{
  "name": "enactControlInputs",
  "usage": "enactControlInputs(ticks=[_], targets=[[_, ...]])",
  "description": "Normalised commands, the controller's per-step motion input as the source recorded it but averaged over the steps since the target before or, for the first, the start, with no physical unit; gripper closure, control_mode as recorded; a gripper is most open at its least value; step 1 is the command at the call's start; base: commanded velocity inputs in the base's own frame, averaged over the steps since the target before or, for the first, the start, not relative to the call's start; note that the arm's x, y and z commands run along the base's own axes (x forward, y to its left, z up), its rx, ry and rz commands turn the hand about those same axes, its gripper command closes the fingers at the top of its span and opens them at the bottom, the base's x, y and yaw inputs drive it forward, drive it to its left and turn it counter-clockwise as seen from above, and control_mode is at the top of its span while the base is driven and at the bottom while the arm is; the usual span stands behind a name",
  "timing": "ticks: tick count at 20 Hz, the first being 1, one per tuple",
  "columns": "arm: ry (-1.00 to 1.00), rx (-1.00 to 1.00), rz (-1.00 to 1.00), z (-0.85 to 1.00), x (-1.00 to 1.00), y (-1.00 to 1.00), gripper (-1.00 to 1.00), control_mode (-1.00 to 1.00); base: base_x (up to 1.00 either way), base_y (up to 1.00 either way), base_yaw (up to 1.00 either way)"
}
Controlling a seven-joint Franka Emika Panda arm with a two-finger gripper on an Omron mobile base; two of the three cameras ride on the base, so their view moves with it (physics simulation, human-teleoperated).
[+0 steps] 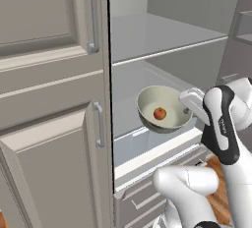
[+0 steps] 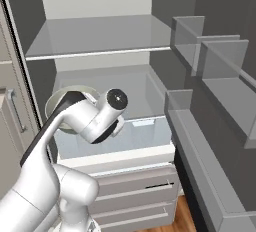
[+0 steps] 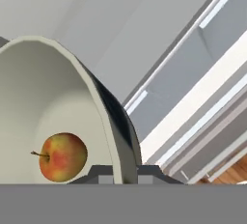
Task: Move the mug from next to the sink to the open cabinet. Then, move the bowl with the apple to the fridge to clear the area for faucet cleaning.
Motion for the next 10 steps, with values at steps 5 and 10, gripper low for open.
enactControlInputs(ticks=[5,10], targets=[[0.05,0.11,-0.20,0.75,-0.05,-0.01,1.00,-1.00,0.00,0.00,0.00],[0.09,0.04,-0.17,0.16,0.39,0.00,1.00,-1.00,0.00,0.00,0.00]])
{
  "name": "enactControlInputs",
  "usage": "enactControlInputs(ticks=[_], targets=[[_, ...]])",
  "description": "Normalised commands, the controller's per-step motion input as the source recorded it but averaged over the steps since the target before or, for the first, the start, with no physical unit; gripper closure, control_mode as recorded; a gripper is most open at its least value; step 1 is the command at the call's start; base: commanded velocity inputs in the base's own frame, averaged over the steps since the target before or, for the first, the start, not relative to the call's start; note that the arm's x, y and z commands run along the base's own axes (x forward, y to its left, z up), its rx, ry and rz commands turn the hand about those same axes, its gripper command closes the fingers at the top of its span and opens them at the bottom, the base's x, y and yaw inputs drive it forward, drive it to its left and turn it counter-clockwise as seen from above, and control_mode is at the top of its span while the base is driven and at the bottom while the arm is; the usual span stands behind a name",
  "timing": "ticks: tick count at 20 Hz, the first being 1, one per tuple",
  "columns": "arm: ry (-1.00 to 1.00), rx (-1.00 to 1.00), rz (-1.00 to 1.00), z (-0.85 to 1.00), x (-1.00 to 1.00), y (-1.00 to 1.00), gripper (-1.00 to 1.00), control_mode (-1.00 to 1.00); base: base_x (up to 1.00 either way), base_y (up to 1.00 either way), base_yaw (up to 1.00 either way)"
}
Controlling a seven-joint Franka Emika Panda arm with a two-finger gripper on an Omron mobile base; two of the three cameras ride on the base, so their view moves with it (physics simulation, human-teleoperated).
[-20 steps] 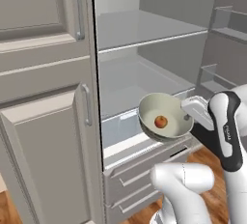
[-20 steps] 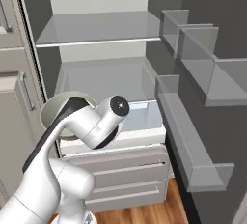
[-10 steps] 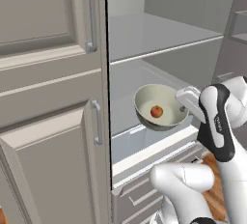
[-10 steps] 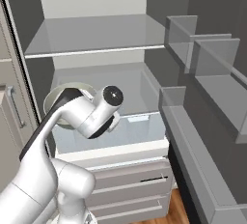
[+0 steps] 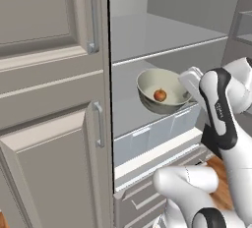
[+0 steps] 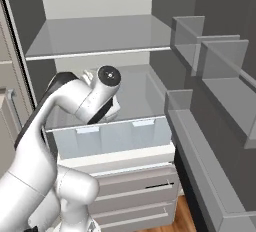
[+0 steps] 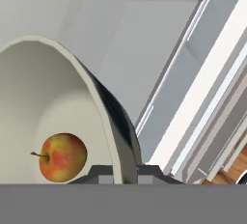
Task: Move the mug from next to the sink to the open cabinet. Then, move the bowl with the apple to the fridge to clear the area for faucet cleaning.
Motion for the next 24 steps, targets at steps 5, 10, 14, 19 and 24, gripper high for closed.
enactControlInputs(ticks=[5,10,14,19,24], targets=[[0.19,0.00,-0.11,-0.26,0.38,0.04,1.00,-1.00,0.00,0.00,0.00],[0.19,0.00,-0.10,-0.45,0.30,0.02,1.00,-1.00,0.00,0.00,0.00],[0.05,0.00,-0.12,-0.15,0.59,0.10,1.00,-1.00,0.00,0.00,0.00],[0.00,0.00,-0.14,-0.07,0.56,0.07,1.00,-1.00,0.00,0.00,0.00],[-0.04,0.00,-0.11,-0.42,0.13,0.10,1.00,-1.00,0.00,0.00,0.00]])
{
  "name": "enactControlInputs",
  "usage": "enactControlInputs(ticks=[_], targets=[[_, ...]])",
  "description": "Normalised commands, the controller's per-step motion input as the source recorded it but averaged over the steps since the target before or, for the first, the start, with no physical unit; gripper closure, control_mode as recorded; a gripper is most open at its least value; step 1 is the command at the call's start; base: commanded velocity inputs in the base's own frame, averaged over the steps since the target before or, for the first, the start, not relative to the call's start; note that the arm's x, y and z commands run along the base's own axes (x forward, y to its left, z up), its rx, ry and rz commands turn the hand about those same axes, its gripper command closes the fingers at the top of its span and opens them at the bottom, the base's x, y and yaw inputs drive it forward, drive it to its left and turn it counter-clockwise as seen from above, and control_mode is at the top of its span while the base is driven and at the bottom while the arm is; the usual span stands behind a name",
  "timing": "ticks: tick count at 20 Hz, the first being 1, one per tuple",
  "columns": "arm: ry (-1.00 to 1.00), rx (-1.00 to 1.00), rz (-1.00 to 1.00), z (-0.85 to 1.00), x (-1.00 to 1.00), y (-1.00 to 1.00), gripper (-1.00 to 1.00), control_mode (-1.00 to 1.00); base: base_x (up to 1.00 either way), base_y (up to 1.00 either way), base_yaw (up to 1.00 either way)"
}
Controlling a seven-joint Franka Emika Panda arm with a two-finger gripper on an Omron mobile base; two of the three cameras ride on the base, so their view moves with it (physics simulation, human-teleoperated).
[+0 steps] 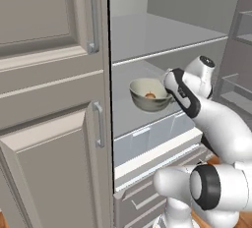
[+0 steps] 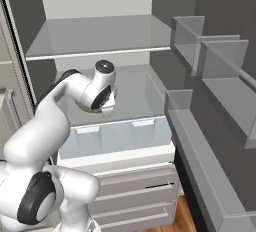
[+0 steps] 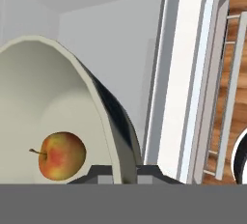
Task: Move the mug from next to the sink to the open cabinet. Then, move the bowl with the apple to the fridge to clear the area for faucet cleaning.
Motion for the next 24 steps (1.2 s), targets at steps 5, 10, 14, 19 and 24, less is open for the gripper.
enactControlInputs(ticks=[5,10,14,19,24], targets=[[-0.07,0.00,-0.09,-0.31,0.16,0.05,1.00,-1.00,0.00,0.00,0.00],[-0.10,0.00,-0.10,-0.20,0.34,0.11,1.00,-1.00,0.00,0.00,0.00],[-0.09,-0.04,-0.12,-0.14,0.57,0.16,1.00,-1.00,0.00,0.00,0.00],[-0.05,-0.02,-0.11,-0.14,0.52,0.14,1.00,-1.00,0.00,0.00,0.00],[-0.01,0.00,-0.08,-0.02,0.33,0.04,1.00,-1.00,0.00,0.00,0.00]])
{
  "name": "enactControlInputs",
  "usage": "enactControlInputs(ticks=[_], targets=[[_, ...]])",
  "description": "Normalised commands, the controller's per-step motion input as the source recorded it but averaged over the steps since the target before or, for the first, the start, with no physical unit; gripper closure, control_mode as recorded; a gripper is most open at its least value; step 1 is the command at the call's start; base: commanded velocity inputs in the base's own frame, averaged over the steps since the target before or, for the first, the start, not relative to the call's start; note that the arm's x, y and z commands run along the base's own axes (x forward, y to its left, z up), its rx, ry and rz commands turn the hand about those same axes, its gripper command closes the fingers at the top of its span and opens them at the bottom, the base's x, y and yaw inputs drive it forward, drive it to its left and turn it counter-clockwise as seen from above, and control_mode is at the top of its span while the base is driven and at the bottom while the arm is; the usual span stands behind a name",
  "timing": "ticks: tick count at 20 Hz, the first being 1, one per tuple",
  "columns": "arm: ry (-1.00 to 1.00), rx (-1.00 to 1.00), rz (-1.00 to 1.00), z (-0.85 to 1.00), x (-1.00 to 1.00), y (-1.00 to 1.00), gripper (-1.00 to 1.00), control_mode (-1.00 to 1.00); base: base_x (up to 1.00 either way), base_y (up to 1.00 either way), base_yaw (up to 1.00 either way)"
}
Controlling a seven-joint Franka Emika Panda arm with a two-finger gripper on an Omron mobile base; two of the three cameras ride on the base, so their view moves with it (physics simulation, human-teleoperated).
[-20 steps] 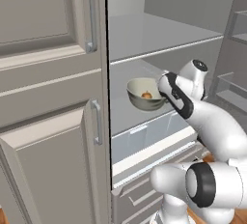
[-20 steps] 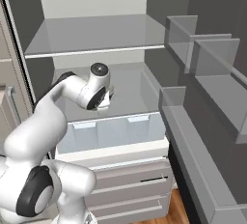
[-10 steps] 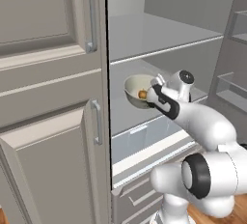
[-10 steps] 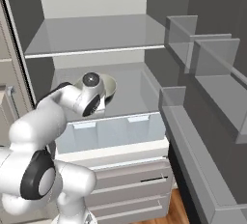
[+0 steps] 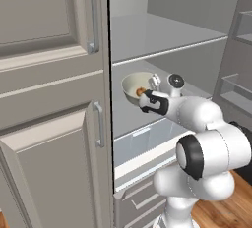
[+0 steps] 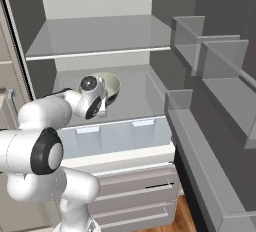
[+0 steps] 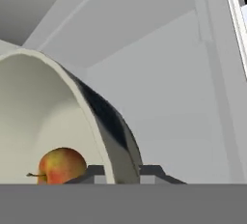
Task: Move the mug from next to the sink to the open cabinet. Then, move the bowl with the apple to the fridge to clear the area for faucet cleaning.
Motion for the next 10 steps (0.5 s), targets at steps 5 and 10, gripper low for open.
enactControlInputs(ticks=[5,10], targets=[[0.00,0.00,0.00,0.00,0.00,0.00,-1.00,-1.00,0.00,0.00,0.00],[-0.11,0.00,-0.01,0.10,-0.70,-0.09,-1.00,-1.00,0.00,0.00,0.00]])
